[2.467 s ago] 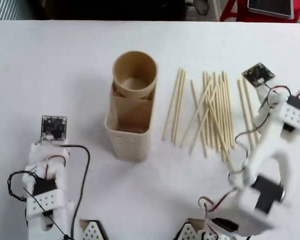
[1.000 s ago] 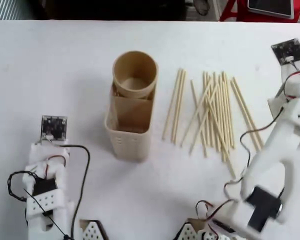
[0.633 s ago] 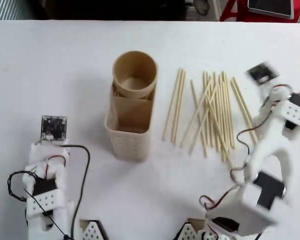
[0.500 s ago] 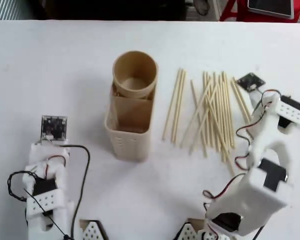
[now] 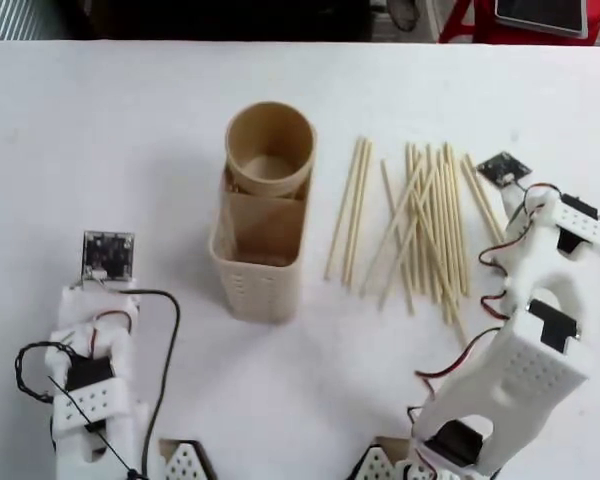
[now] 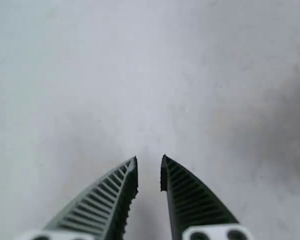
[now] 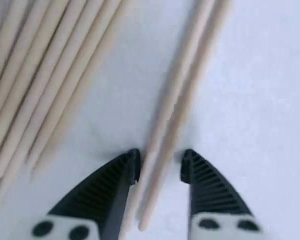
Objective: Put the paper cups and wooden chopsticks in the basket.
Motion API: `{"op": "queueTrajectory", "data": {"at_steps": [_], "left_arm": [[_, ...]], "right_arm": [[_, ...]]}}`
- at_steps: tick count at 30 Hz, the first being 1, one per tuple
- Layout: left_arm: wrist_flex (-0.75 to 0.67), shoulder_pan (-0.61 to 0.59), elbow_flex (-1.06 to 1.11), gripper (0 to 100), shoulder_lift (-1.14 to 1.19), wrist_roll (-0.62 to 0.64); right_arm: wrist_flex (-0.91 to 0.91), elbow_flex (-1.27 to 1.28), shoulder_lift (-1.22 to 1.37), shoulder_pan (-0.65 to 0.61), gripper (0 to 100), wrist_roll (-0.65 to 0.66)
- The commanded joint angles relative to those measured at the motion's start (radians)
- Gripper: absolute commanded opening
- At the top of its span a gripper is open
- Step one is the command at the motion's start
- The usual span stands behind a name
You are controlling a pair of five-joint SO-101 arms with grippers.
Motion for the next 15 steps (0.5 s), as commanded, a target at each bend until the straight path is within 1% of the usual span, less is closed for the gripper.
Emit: {"op": "queueTrajectory", "data": {"at_steps": [1, 3, 5, 7, 15], "left_arm": [[0.002, -0.008, -0.002, 10, -0.016, -0.012], [0.002, -0.008, -0.002, 10, -0.016, -0.012], [0.002, -0.008, -0.002, 10, -0.016, -0.012], [0.002, -0.008, -0.002, 10, -0.016, -0.012], [0.002, -0.008, -0.002, 10, -0.016, -0.012]], "right_arm": [[-0.025, 0.002, 0.051, 0.001, 3.5, -0.009], [-0.025, 0.0, 0.056, 0.004, 1.2, -0.011], [-0.022, 0.0, 0.047, 0.004, 1.7, -0.018], [-0.007, -0.002, 0.015, 0.005, 1.5, -0.066], [0.114, 0.005, -0.291, 0.004, 1.5, -0.183]]}}
